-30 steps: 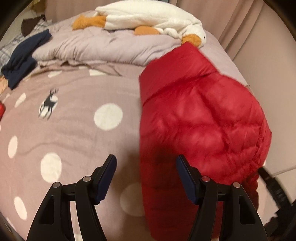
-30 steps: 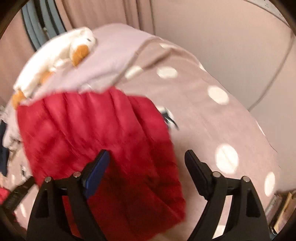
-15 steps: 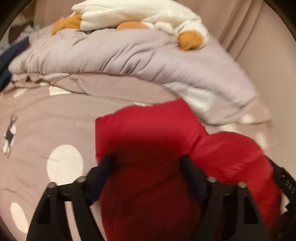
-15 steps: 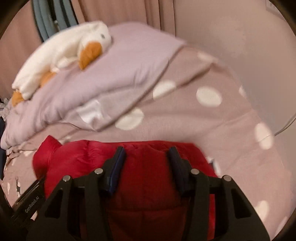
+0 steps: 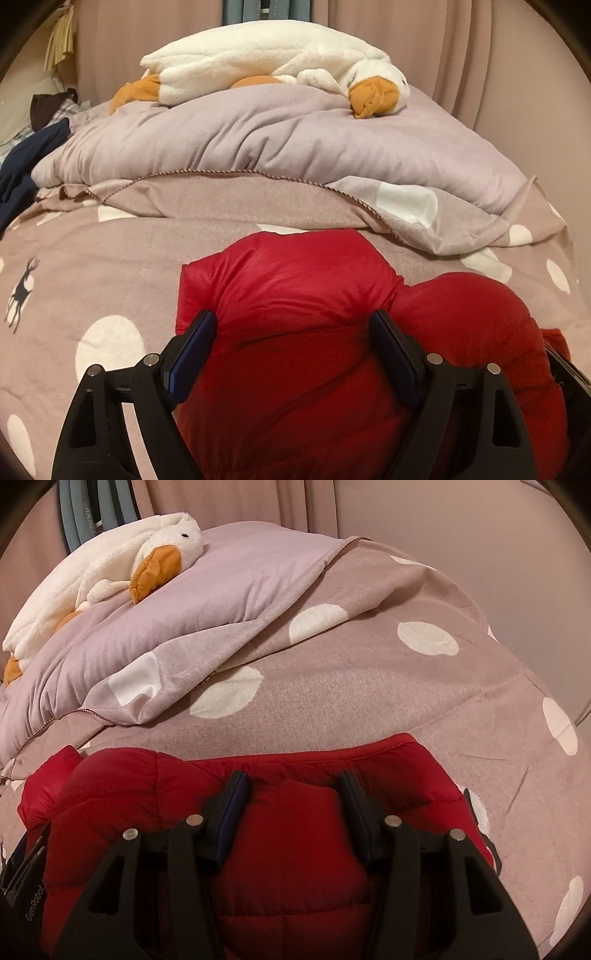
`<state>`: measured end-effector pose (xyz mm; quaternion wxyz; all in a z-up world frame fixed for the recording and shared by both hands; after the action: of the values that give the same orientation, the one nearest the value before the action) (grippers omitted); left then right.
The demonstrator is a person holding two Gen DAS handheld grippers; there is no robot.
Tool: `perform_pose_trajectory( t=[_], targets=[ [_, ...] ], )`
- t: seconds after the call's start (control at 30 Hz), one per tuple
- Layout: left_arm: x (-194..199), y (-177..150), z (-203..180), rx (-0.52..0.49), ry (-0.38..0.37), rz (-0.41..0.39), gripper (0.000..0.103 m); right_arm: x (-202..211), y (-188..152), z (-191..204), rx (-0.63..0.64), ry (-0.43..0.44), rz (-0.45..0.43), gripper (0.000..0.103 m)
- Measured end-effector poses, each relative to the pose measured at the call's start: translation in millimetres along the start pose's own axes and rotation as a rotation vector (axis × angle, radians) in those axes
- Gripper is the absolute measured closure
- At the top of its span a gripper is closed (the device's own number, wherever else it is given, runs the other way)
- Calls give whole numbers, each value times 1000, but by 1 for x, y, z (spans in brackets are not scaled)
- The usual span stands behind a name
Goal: Fold large clothes
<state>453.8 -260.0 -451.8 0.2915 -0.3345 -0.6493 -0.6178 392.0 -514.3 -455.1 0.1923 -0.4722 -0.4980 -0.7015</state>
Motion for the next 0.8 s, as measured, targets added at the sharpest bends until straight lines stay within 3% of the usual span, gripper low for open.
perform_pose_trajectory(
  t=[0.8],
  targets=[
    [3, 1, 4, 17, -14, 17, 15, 0, 3, 2, 37, -2, 54, 50]
  ],
)
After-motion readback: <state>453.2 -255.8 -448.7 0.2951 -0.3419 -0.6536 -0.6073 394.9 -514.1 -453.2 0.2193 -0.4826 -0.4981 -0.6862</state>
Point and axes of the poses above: each gripper's, at about its wrist camera, not at the fingertips, and x roughly against the way its jaws point, z to its left, y to its top, the point moved 9 cm from there along -x, roughly the way its jaws point, and after that the axes turned 6 degrees about z, right-handed, at the moved point
